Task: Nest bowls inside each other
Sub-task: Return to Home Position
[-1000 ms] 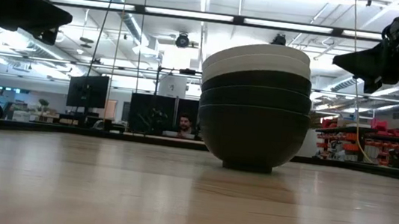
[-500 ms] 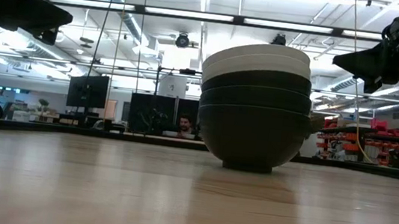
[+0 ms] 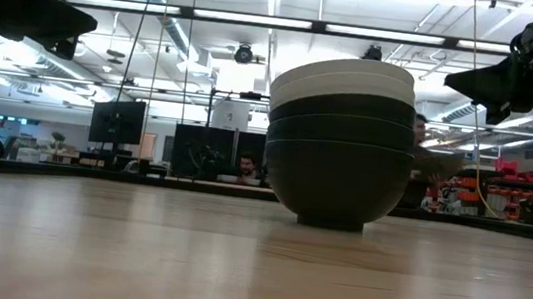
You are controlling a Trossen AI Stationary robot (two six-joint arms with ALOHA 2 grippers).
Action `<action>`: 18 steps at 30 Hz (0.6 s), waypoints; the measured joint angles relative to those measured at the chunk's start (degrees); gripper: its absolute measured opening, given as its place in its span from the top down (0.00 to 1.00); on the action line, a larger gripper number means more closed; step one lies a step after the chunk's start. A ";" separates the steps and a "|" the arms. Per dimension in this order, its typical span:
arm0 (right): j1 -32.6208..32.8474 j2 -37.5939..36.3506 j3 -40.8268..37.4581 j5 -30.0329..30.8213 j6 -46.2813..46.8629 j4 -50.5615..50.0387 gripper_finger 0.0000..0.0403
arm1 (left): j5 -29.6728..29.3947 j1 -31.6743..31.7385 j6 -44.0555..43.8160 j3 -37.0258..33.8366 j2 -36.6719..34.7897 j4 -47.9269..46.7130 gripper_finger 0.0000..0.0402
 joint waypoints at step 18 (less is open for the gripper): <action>0.00 0.00 0.00 0.00 0.00 0.00 0.96 | 0.02 0.00 -0.02 0.02 0.00 0.00 0.91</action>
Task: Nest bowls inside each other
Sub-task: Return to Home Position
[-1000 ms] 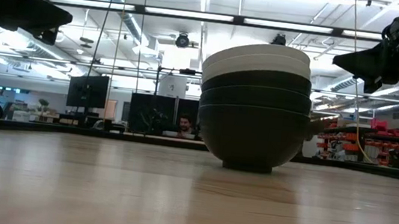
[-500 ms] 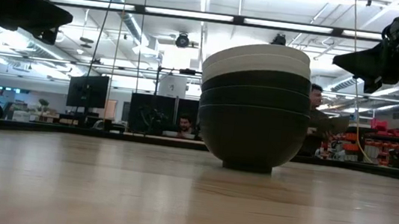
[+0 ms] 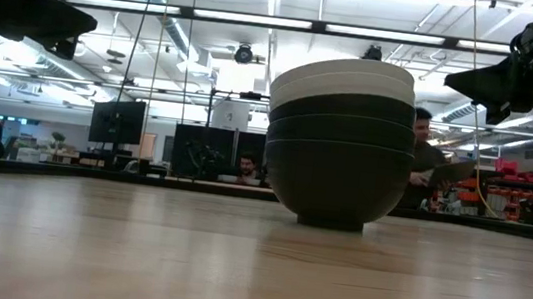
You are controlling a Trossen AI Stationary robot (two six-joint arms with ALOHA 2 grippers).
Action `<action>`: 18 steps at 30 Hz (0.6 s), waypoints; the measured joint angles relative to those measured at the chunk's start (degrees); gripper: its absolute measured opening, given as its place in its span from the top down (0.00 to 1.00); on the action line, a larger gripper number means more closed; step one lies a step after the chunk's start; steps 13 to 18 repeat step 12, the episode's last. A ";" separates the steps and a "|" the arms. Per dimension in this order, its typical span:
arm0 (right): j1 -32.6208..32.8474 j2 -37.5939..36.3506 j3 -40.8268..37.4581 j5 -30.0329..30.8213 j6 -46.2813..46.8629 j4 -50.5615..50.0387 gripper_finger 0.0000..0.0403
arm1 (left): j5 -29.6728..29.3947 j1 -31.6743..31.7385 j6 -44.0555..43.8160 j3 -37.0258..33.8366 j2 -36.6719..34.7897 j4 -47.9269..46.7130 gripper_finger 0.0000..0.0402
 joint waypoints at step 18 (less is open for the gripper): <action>-0.01 0.00 0.00 -0.01 -0.01 0.00 0.96 | 0.00 0.00 0.00 0.00 0.00 0.00 0.92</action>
